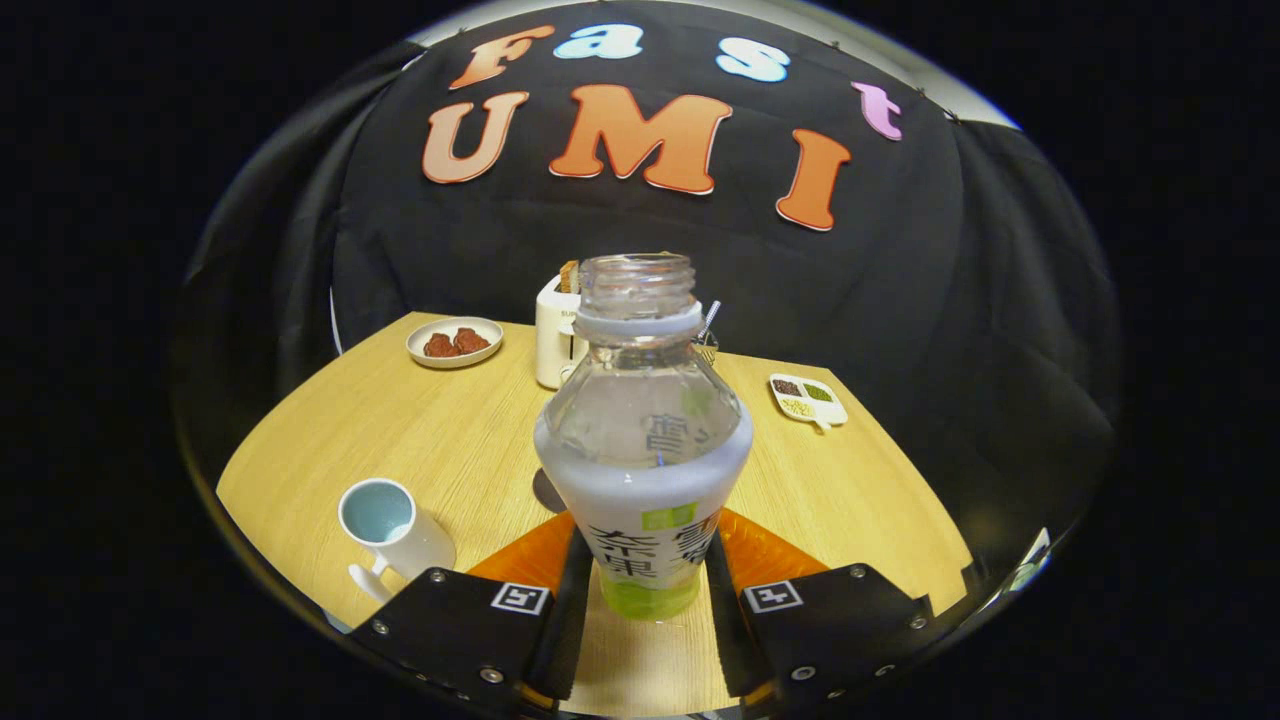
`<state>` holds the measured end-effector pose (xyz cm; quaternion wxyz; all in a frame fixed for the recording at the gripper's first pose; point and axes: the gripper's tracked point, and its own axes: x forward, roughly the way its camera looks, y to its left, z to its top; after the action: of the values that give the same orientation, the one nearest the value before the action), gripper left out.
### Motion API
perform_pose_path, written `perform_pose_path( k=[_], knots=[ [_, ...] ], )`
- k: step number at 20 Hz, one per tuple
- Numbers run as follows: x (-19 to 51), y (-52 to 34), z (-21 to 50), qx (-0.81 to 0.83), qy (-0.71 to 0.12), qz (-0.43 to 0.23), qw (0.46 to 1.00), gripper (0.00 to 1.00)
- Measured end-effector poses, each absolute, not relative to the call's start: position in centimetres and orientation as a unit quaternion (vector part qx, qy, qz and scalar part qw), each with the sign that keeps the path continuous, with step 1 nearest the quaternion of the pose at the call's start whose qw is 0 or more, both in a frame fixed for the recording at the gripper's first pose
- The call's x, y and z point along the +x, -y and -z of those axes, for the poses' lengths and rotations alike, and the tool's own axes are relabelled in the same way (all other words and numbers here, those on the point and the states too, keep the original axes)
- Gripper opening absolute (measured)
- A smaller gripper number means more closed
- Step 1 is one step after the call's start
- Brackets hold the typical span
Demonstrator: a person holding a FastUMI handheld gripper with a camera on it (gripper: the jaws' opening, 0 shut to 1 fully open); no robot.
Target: Take the bottle from table, then pour the juice into the cup, finally place the bottle on the coaster
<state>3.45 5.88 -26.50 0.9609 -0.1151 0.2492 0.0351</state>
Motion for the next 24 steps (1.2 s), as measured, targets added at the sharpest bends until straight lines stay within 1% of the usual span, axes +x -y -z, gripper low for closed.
perform_pose_path(
  k=[6,11,17,24],
  knots=[
    [2.7,-8.6,25.3,-0.216,-0.235,-0.034,0.947,0.56],
    [2.1,-11.3,25.8,-0.304,-0.225,-0.035,0.925,0.56],
    [2.3,-14.3,26.4,-0.429,-0.195,-0.071,0.879,0.56],
    [2.9,-14.0,27.4,-0.539,-0.177,-0.094,0.818,0.56]
  ],
)
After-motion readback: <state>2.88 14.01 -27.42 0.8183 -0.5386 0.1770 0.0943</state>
